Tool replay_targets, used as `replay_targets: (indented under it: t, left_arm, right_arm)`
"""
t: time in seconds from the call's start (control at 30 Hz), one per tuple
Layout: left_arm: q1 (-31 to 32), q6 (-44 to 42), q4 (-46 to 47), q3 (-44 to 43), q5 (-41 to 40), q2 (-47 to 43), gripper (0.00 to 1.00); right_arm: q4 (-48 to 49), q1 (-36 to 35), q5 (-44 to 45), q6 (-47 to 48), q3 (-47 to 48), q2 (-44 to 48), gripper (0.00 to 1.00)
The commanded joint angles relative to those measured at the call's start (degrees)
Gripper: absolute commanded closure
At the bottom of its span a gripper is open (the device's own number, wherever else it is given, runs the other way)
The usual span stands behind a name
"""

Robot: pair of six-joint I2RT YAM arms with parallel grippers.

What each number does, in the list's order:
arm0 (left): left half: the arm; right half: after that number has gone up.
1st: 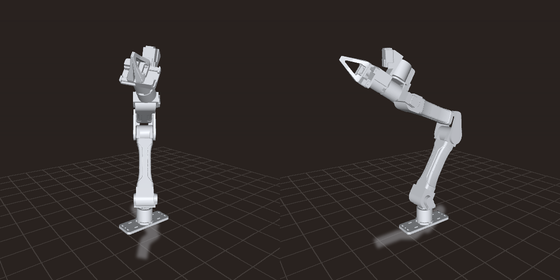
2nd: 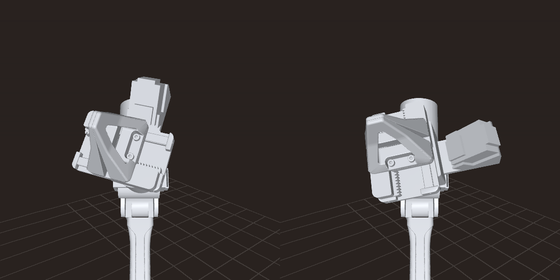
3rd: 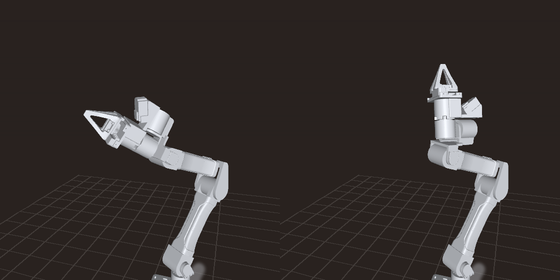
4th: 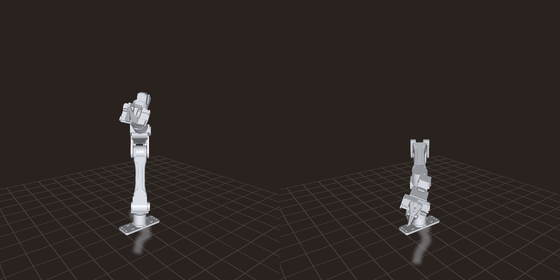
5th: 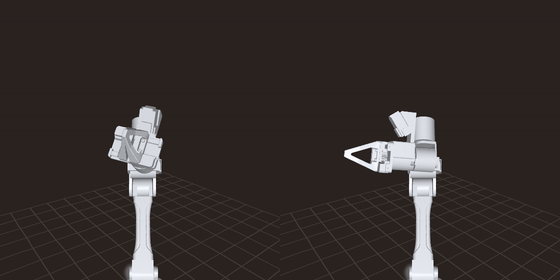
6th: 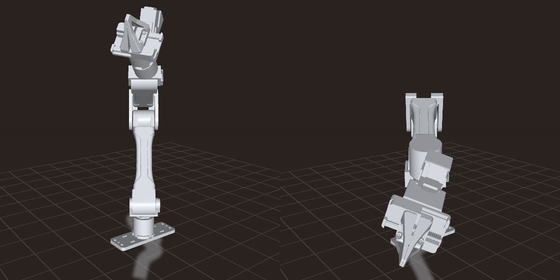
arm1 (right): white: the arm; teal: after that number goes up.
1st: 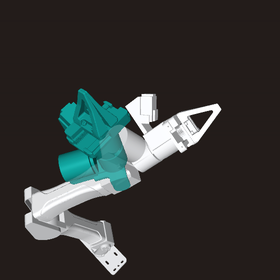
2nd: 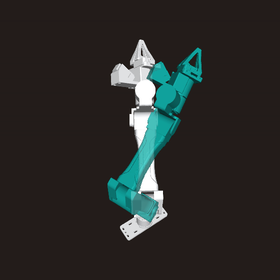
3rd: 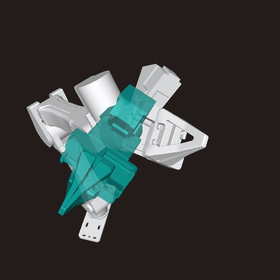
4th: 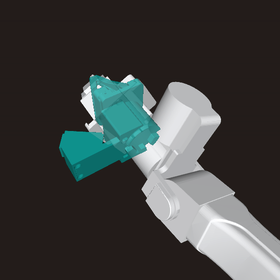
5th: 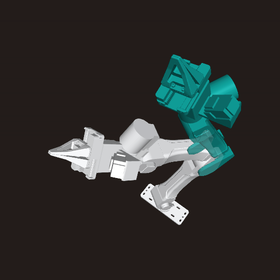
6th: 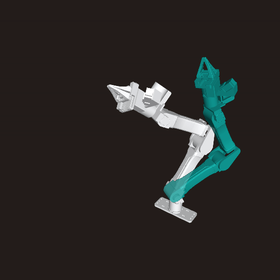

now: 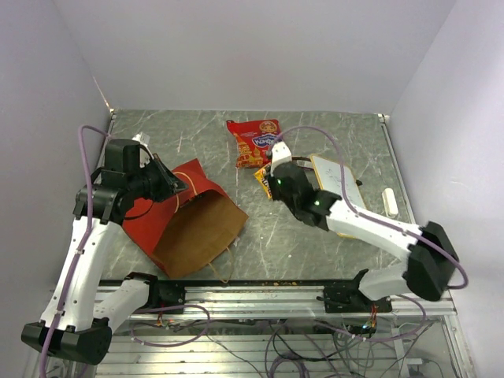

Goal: Take the snacks out of the paper bag
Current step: Place the snack at the center of the board.

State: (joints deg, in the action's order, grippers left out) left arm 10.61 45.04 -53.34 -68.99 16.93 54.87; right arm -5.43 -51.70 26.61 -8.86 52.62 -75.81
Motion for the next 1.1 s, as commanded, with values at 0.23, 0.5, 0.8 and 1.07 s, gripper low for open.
replay_targets:
  t: [0.23, 0.5, 0.8, 1.07]
  left_arm:
    - [0.1, -0.4, -1.2, -4.5, -1.6, 2.0, 0.93]
    - [0.1, -0.8, 1.2, -5.3, -2.2, 4.4, 0.93]
    - [0.1, -0.4, 3.0, -5.8, -1.6, 5.8, 0.93]
    - [0.1, -1.8, 3.2, -6.9, -0.9, 7.3, 0.93]
  right_arm:
    - [4.2, 9.5, -4.4, -2.2, 12.2, -20.8, 1.00]
    - [10.4, 11.0, -1.1, 4.2, 10.2, -25.8, 1.00]
    - [14.8, 11.7, 0.3, 8.1, 9.2, -27.2, 0.93]
    - [12.4, 12.0, -2.0, 7.7, 12.2, -28.6, 0.61]
